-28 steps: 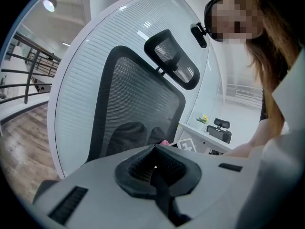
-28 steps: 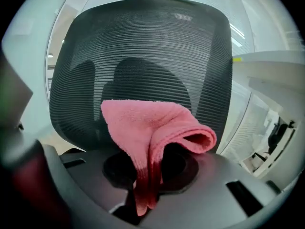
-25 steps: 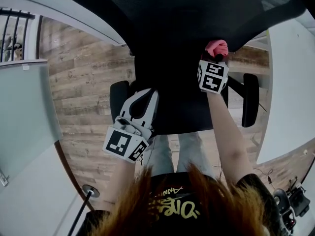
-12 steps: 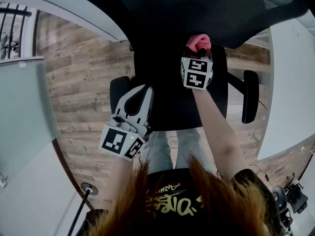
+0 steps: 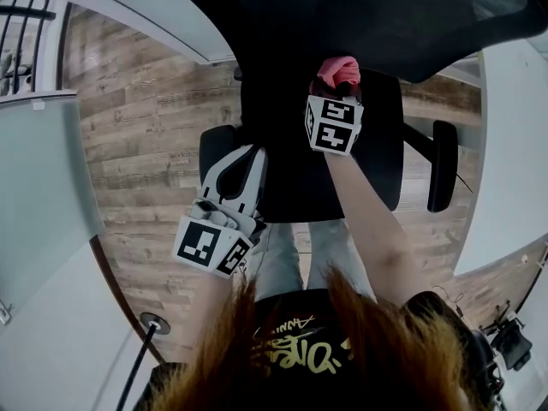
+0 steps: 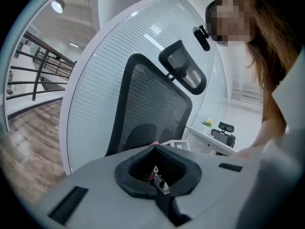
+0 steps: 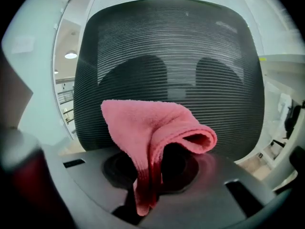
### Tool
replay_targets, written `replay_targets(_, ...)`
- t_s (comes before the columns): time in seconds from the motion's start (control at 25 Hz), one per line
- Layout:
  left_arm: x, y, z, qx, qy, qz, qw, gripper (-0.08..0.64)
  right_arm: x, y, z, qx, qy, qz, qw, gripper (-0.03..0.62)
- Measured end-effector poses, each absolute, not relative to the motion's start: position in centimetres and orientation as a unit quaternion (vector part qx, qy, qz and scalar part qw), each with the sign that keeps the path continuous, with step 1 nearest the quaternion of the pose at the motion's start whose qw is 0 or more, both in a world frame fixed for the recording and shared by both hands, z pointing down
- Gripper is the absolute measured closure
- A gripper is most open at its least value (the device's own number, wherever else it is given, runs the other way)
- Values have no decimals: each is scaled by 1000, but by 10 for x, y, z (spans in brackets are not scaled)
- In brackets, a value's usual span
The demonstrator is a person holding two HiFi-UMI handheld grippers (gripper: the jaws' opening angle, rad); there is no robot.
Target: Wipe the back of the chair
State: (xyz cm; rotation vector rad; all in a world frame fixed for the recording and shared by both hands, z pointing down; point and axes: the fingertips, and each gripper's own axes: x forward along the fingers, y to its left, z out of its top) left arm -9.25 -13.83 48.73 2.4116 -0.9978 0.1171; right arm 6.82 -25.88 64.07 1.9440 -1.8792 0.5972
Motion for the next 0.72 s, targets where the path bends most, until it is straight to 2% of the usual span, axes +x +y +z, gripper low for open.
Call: replay_targets(0.72,-137,-132,488,884,-383,35,266,568,-39,-262,649,626,-723,220,191,528)
